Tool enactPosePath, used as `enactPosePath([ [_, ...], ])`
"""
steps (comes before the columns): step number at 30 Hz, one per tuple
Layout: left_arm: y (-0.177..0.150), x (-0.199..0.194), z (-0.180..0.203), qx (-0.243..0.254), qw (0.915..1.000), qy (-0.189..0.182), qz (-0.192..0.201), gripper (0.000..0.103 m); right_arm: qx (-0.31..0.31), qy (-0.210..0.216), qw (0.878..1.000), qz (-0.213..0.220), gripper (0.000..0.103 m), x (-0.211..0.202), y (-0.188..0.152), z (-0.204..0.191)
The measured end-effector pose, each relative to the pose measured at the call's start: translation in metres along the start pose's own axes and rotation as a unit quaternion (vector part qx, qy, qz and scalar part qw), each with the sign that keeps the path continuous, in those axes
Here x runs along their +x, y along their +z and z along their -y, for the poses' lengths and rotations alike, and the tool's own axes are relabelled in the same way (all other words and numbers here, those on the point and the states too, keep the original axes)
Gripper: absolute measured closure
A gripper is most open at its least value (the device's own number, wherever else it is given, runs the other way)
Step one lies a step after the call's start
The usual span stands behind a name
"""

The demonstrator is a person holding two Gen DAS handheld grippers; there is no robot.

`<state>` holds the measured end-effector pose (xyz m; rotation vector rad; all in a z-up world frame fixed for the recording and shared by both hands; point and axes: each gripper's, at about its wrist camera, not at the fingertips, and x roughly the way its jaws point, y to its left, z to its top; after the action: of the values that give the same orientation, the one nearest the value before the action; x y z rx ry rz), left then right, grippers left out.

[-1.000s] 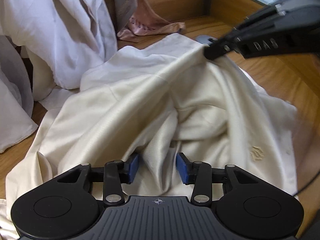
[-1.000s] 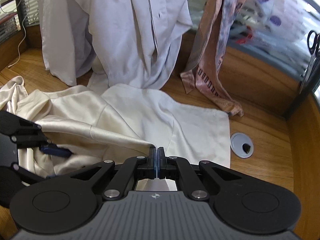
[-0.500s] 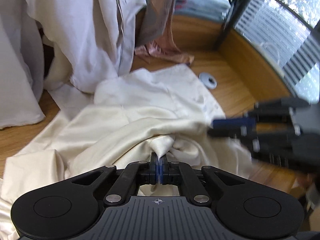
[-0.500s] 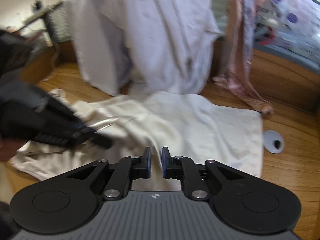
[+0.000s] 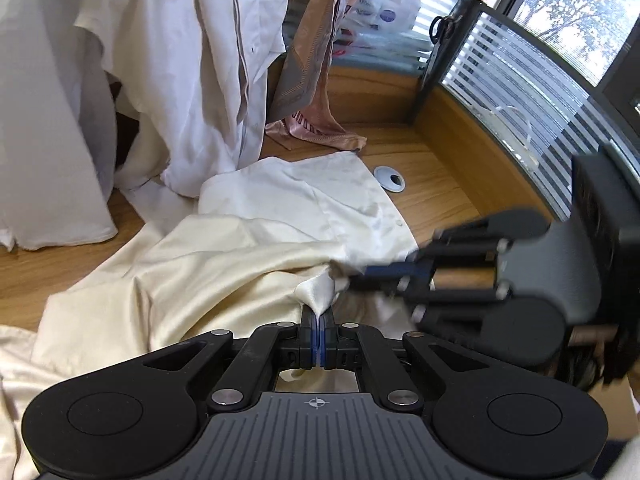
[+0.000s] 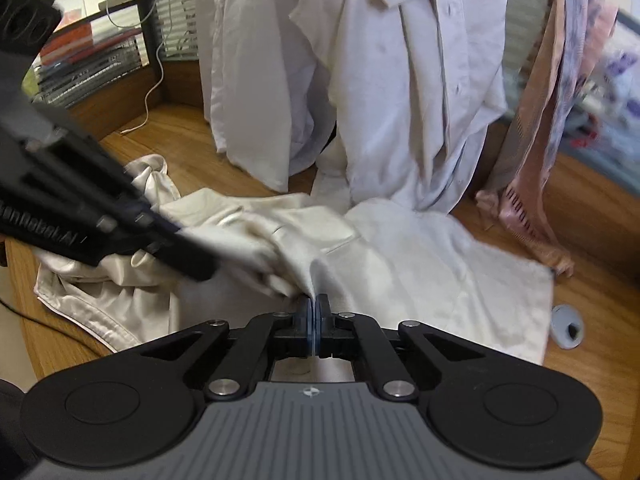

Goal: Fold clothes

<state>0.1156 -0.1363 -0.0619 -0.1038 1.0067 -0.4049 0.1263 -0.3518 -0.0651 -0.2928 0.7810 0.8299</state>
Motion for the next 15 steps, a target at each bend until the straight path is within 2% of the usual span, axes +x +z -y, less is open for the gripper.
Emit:
enactPosePath([
  [4,-0.016,-0.011,-0.008,-0.013,0.9999,0.008,-0.004,0.100,-0.003,-0.035,0.999,0.018,0.102,-0.018,0.011,0.007],
  [7,-0.020,-0.010,-0.014,-0.029,0.9995,0.013,-0.004,0.100,0.014,-0.018,1.000,0.015,0.102,-0.016,0.019,0.016],
  [10,-0.015,-0.010,-0.015,-0.030,0.9995,0.011,0.001,0.100,-0.006,-0.027,1.000,0.007,0.102,-0.008,0.023,0.010],
  [15,-0.003,-0.009,-0.019,-0.019,0.9997,0.015,0.003,0.099,0.004,-0.036,0.999,0.010,0.102,0.009,0.033,0.013],
])
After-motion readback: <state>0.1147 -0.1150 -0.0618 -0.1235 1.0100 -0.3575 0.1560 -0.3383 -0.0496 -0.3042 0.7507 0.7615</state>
